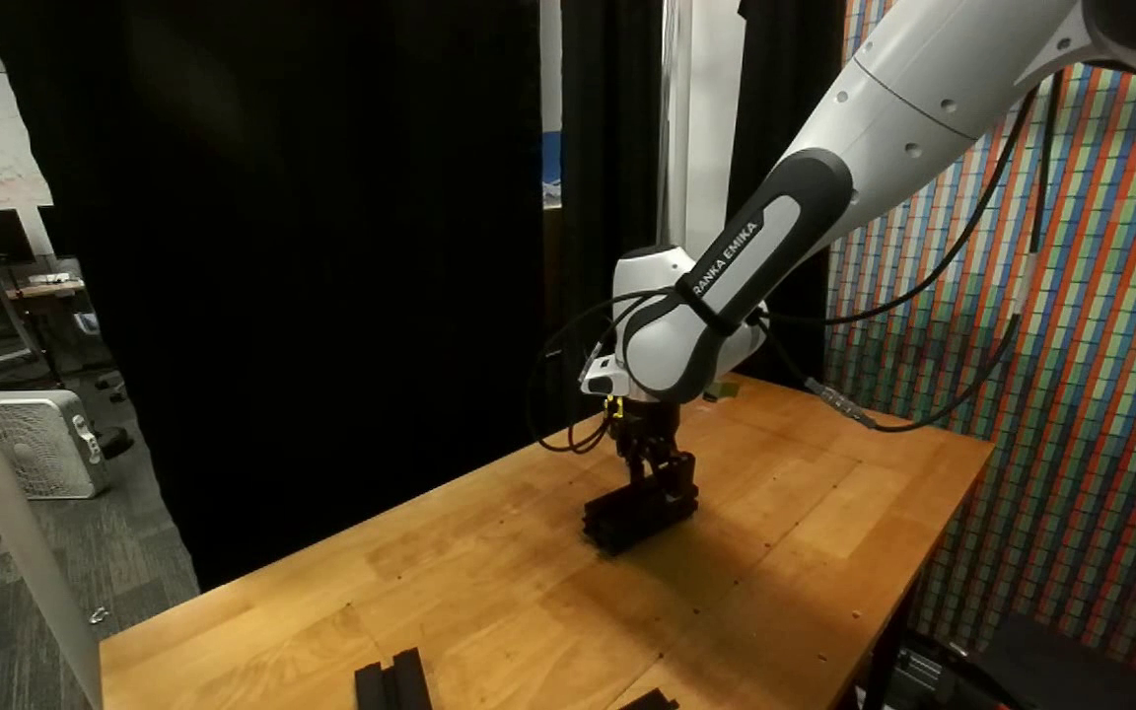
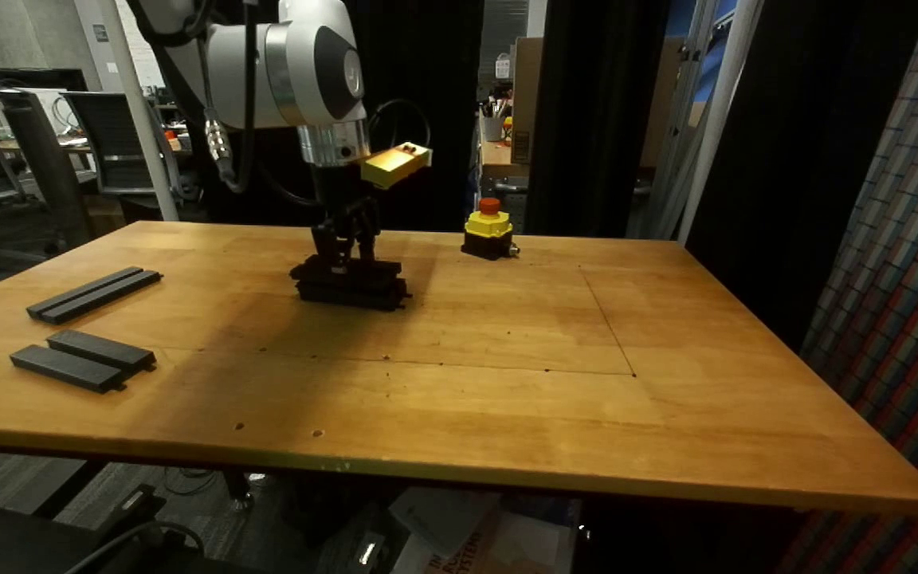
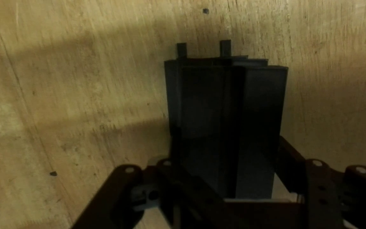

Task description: Stack the black pieces together

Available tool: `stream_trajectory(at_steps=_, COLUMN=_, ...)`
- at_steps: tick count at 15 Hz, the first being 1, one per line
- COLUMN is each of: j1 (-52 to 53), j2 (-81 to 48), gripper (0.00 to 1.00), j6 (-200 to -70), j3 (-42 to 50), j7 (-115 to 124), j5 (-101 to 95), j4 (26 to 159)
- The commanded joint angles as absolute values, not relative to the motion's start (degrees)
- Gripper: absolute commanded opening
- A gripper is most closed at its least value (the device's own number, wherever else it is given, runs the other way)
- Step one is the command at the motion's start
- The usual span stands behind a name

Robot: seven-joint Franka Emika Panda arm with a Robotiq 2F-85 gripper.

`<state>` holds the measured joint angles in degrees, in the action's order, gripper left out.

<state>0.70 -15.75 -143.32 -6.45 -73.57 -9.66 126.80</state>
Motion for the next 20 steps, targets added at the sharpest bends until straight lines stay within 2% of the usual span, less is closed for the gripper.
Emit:
stream_trajectory(at_steps=1, j1=0.2, j2=-16.3, gripper=0.45, j6=-143.6, j3=-6.6, j7=-73.8, j5=-8.9, j4=125.7)
stream_trajectory(at_steps=20, j1=-0.3, j2=-17.3, gripper=0.45, j6=-143.5, j3=-6.8, j7=-73.9, j5=-8.5, j4=125.1)
